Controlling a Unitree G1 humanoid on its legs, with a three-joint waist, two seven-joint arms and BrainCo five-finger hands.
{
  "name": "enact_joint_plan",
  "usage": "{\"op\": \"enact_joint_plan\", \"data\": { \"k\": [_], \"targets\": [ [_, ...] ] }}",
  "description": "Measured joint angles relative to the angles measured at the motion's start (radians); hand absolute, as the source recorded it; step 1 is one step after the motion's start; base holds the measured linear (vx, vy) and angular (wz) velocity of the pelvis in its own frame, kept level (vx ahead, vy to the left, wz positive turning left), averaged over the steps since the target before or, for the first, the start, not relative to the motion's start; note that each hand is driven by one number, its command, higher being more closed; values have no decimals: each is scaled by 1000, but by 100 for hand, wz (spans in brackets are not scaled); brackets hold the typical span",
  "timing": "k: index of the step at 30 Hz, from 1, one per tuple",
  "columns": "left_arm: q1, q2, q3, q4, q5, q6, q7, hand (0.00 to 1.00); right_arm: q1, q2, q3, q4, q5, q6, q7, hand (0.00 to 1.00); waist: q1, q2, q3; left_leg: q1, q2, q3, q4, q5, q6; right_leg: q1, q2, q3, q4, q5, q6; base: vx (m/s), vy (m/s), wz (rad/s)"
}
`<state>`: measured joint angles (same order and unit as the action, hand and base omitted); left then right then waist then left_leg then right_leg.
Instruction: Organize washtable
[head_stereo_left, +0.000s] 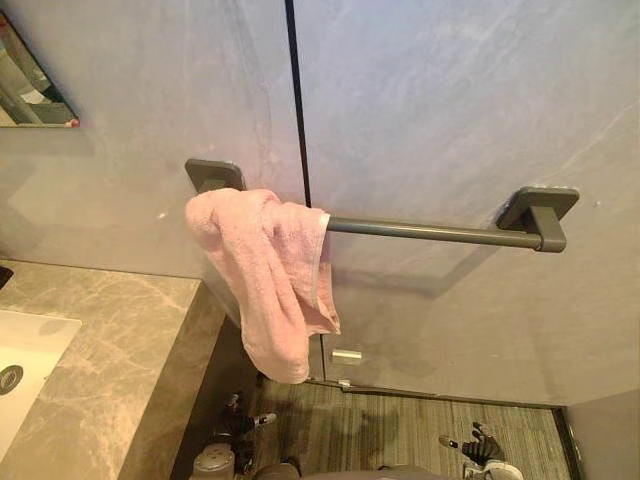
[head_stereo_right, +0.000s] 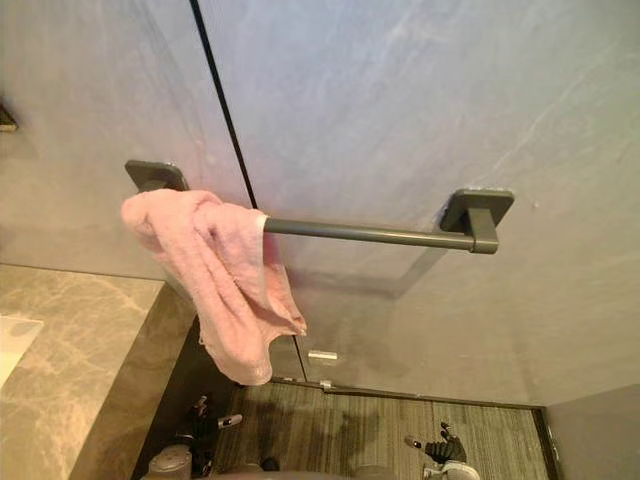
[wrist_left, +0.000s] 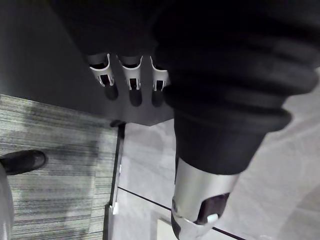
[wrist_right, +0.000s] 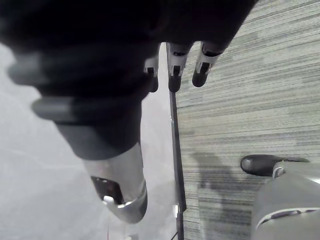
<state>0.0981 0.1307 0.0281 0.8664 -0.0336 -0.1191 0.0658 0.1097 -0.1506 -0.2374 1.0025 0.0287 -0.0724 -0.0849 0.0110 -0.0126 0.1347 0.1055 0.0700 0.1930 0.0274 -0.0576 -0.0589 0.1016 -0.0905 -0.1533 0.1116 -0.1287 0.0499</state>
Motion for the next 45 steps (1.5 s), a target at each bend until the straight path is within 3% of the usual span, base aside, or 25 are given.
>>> {"op": "enact_joint_plan", "data": {
  "k": [6,18,27,41,45],
  "targets": [
    [106,13,-22,-343,-75,-17,-18,0,13,-17,10,-35,0,-1,1,0,2,-4,-6,-7,-22,-31,-34,32,16,-5,-18,-20,-10,15,14,-77,30,14],
    [192,12,-15,-578,-124,-25,-45,0,16,-32,12,-86,-33,-11,22,0,5,4,-19,-8,-32,-60,-63,52,19,-15,-22,-36,-10,16,17,-31,4,5],
    [194,23,-14,-768,-156,-67,-46,0,15,-35,13,-86,-39,-11,24,0,5,4,-21,3,-33,-75,-63,53,20,0,-22,-42,-10,13,13,-4,-7,3],
    [111,94,-16,-840,-169,-109,-41,0,15,-65,52,-85,-41,-11,41,0,-3,13,-43,19,-31,-64,-80,57,18,3,-18,-29,-14,14,13,-12,-5,-2],
    [96,117,-18,-840,-169,-109,-39,0,7,-65,57,-84,-47,-10,42,0,-24,9,-44,39,-32,-57,-93,58,18,18,-17,-24,-27,16,13,9,-5,-6]
  ]
}}
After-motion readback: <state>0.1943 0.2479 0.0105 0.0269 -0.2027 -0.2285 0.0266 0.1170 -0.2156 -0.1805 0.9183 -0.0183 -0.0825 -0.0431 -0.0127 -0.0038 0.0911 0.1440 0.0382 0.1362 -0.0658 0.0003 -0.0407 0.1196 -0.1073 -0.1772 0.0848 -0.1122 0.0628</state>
